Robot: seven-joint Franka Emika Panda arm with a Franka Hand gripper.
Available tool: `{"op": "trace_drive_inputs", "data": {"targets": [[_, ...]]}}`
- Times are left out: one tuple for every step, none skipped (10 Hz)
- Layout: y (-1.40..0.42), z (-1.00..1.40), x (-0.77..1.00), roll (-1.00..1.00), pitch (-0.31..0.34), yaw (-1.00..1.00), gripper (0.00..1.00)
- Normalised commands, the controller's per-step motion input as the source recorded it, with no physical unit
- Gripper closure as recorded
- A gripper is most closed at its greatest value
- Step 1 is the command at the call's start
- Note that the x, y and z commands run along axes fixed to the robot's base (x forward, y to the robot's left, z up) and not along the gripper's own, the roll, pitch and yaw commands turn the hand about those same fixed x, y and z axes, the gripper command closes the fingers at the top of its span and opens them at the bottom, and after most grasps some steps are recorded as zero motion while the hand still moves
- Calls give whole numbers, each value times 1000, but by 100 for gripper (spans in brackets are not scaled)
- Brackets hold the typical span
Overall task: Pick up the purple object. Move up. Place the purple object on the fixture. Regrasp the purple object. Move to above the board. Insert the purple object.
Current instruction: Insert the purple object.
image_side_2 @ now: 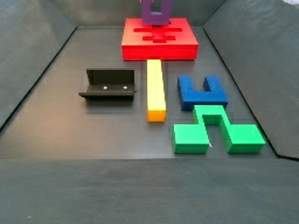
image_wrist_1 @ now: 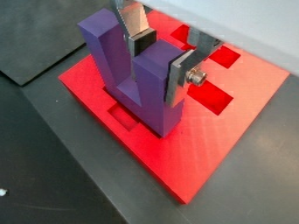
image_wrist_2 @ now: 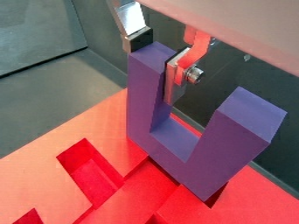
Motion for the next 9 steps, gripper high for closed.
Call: {"op": "trace_drive_inputs", "data": {"targets": [[20,0,-123,-31,-19,-29,100],[-9,-9,-154,-21,-36,0,100],[-26,0,-100,-43,-39,0,100],[-54,0,-40,0,-27,0,100],[-129,0,0,71,-17,0,100],[-157,-3,6,151,-1,14,100],[-146,-63,17,194,0,23,100],[-111,-100,9,201,0,17,100],[-54,-131,23,147,0,9,100]]}}
